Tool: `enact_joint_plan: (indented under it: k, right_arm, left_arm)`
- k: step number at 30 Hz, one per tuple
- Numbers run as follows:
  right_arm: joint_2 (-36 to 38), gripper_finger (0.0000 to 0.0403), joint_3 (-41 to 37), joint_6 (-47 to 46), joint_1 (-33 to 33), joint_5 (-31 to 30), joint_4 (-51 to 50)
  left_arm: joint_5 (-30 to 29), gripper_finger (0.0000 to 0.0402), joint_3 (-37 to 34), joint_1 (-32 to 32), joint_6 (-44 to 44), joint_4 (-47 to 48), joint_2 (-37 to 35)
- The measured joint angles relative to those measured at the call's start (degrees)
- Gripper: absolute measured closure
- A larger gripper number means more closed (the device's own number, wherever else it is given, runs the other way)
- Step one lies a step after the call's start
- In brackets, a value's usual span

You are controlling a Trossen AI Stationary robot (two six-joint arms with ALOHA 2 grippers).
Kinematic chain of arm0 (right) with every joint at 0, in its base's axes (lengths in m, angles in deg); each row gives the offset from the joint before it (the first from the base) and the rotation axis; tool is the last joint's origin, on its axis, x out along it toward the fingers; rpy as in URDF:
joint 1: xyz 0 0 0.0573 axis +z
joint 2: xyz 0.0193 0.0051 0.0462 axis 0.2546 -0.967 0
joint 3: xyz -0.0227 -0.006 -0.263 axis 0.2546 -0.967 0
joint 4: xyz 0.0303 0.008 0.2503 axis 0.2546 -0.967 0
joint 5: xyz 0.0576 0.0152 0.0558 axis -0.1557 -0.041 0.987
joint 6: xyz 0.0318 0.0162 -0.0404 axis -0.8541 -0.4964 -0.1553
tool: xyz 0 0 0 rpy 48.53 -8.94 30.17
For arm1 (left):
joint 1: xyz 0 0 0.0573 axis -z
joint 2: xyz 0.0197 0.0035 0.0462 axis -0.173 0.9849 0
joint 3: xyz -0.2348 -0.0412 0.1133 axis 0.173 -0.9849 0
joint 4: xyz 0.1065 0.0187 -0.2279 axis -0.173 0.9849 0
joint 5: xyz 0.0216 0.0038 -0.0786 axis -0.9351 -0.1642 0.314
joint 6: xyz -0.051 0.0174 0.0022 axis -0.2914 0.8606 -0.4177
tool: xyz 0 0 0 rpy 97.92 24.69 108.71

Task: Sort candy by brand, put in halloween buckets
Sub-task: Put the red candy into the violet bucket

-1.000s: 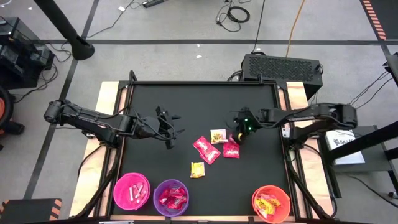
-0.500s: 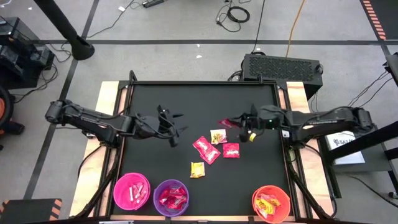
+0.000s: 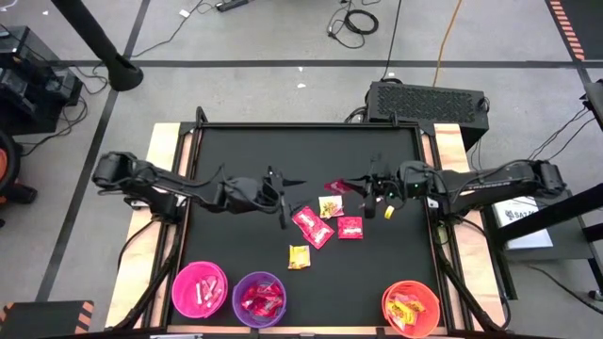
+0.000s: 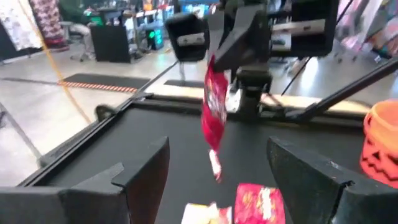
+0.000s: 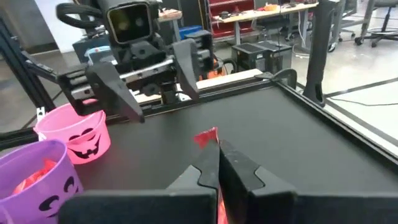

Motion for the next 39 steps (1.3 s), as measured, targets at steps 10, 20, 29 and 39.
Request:
enact_joint_plan:
  k: [10,20,29,39]
  right_arm:
    - [-1.37,0.0402,0.00,1.04,0.14,0.36,2.64]
    - [-1.37,0.0403,0.00,1.26,0.14,0.37,2.56]
    - [-1.37,0.0403,0.00,1.20,0.14,1.70,2.26]
    - [-1.37,0.0402,0.00,0.90,0.18,1.68,1.02]
  left_arm:
    - [8.99,0.0128,1.72,-4.42,-2.82,-8.98,8.60]
    - [9.25,0.0187,4.82,-4.74,-1.46,-9.41,12.67]
    - [7.29,0.0305,5.02,-4.74,-1.12,-10.84,12.65]
    - [7.29,0.0391,5.02,-4.73,0.45,-10.30,12.65]
